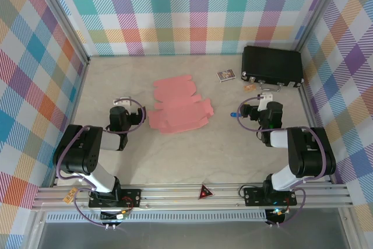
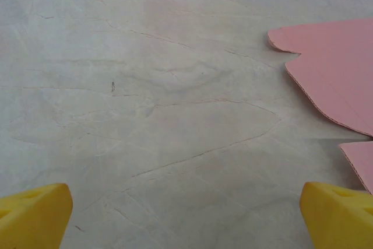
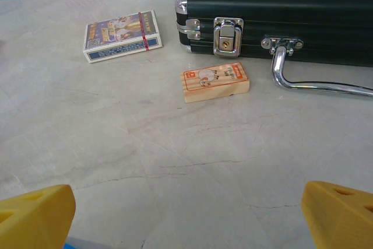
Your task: Fold the paper box
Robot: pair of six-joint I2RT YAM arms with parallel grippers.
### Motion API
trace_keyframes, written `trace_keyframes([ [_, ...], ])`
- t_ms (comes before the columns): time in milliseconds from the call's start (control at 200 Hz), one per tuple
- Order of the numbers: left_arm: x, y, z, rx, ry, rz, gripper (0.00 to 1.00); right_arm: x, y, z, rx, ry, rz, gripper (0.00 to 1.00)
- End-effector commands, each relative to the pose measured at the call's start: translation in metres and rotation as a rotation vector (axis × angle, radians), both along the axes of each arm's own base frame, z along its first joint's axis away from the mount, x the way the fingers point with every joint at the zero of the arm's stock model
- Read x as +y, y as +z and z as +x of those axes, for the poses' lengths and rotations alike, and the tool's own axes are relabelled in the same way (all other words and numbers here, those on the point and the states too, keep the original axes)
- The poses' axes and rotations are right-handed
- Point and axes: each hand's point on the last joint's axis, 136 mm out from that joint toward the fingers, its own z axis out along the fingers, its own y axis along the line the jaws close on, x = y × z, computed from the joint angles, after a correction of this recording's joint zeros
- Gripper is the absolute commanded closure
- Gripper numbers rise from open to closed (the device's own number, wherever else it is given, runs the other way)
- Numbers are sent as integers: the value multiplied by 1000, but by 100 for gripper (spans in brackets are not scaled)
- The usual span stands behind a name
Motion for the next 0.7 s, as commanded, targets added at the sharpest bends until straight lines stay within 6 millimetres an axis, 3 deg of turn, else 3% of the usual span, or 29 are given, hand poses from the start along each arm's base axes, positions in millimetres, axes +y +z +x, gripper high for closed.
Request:
trace_keyframes([
  [0,1,13,7,-42,-8,-8,0,3,7,4,-29,18,2,1],
  [695,4,13,8,-42,11,-9,0,3,7,4,-31,17,3,1],
])
